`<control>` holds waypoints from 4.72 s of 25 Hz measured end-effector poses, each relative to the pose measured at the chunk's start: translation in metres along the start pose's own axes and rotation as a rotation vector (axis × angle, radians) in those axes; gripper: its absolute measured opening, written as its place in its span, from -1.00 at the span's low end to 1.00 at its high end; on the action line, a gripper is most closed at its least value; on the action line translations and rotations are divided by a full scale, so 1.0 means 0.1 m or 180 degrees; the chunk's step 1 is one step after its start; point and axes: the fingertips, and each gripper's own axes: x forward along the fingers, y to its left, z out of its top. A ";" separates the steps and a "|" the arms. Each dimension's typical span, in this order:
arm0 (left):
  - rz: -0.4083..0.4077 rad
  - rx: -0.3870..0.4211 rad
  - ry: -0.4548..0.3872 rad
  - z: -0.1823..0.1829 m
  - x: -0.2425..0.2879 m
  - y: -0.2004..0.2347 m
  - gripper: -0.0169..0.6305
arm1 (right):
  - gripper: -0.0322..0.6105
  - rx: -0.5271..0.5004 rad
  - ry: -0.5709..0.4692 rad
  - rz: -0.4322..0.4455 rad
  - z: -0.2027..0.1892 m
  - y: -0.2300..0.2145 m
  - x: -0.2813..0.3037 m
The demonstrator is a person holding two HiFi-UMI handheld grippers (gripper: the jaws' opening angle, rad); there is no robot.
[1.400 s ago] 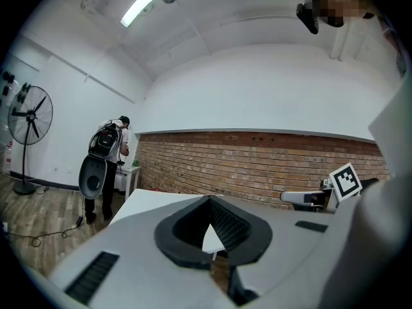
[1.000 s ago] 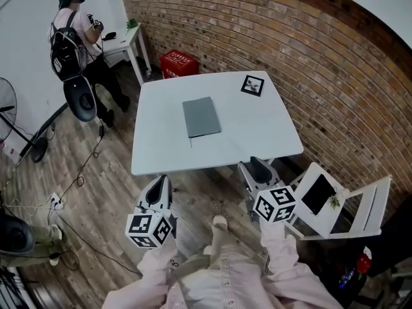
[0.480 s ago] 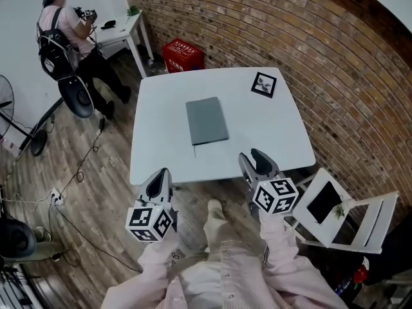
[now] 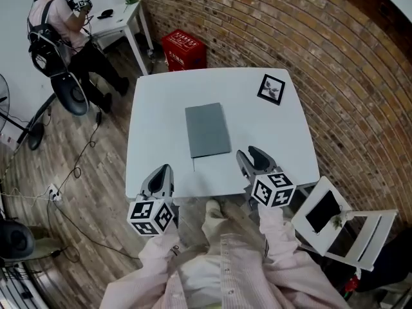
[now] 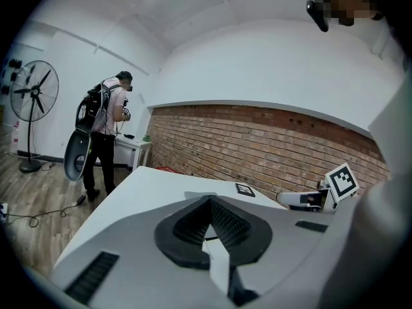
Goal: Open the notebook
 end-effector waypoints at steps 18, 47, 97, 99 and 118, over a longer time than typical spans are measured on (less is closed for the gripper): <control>0.0033 -0.0369 0.0484 -0.41 0.92 0.13 -0.97 | -0.41 0.0389 0.0907 -0.0094 -0.47 -0.44 0.79; 0.0049 -0.0418 0.0955 -0.73 1.23 0.31 -0.97 | -0.64 0.0840 0.1924 0.0123 -0.94 -0.37 1.17; -0.0155 -0.0495 0.0541 -0.15 0.72 1.36 -0.97 | -0.81 0.0187 0.1453 -0.0235 -0.07 0.73 1.11; -0.0186 -0.0493 0.0542 -0.13 0.68 1.43 -0.97 | -0.81 0.0122 0.1460 -0.0278 -0.05 0.83 1.14; -0.0447 -0.0484 0.0555 -0.04 0.33 1.88 -0.97 | -0.81 -0.0851 0.1473 -0.0755 -0.08 1.49 1.39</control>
